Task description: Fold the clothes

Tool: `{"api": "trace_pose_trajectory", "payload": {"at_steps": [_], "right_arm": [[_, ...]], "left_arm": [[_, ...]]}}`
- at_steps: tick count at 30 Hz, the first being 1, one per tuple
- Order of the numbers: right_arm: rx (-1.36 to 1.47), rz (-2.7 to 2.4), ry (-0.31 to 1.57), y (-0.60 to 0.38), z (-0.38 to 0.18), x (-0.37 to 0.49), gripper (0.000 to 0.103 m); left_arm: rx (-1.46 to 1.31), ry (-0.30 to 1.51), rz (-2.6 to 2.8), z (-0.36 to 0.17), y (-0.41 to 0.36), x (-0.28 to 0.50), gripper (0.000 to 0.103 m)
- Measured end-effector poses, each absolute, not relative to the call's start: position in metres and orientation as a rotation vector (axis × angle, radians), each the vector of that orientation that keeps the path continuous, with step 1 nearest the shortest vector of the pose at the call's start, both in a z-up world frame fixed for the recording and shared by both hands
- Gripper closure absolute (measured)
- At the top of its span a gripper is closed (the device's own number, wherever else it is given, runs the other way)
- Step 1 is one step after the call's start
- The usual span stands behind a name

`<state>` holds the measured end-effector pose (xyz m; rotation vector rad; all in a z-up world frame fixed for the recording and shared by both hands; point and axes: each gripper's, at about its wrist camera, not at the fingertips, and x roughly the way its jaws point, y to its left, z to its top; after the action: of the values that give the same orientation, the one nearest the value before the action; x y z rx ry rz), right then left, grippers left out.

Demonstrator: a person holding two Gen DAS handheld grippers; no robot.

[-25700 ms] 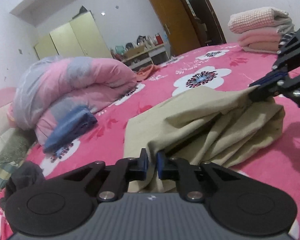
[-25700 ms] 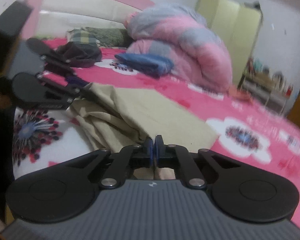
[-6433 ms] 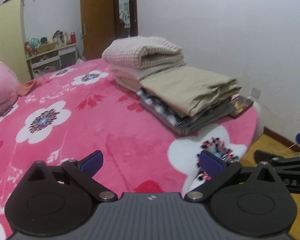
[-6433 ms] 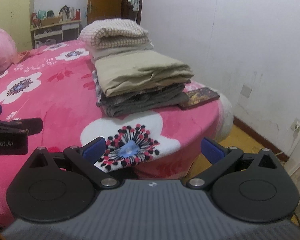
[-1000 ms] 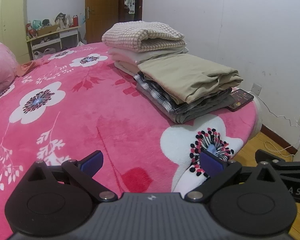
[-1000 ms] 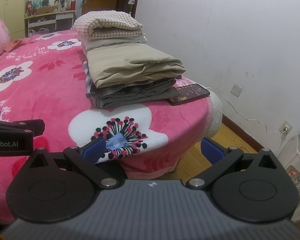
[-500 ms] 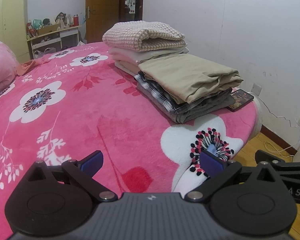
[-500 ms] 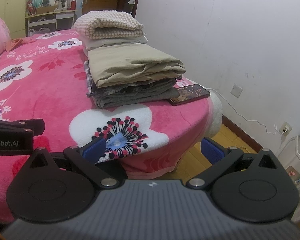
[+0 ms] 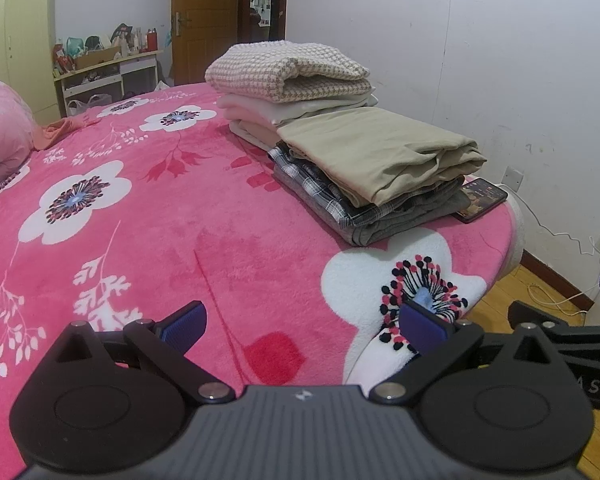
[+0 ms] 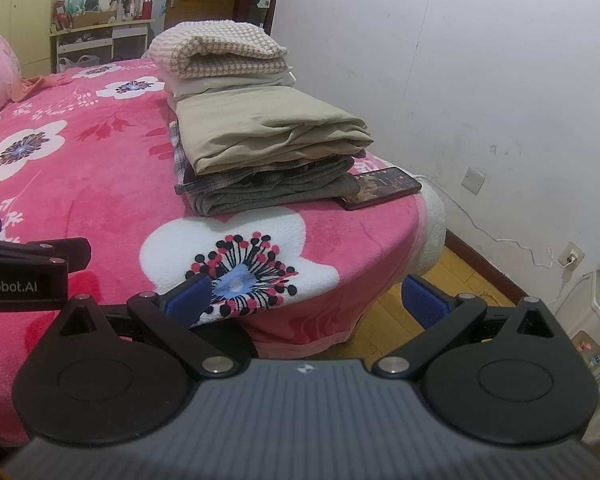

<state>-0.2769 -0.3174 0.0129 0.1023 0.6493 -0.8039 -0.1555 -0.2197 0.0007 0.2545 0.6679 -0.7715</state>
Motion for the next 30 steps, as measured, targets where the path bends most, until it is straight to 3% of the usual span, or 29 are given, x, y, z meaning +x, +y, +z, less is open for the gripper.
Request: {"api": "trace_pose_trajectory", "payload": {"at_steps": [30], "right_arm": [[0.093,-0.792,0.645,-0.3134,0.0154,-0.2743,0.001]], "left_arm": [[0.250,0.663,-0.757,0.0029,-0.2151,-0.1542,0.000]]}}
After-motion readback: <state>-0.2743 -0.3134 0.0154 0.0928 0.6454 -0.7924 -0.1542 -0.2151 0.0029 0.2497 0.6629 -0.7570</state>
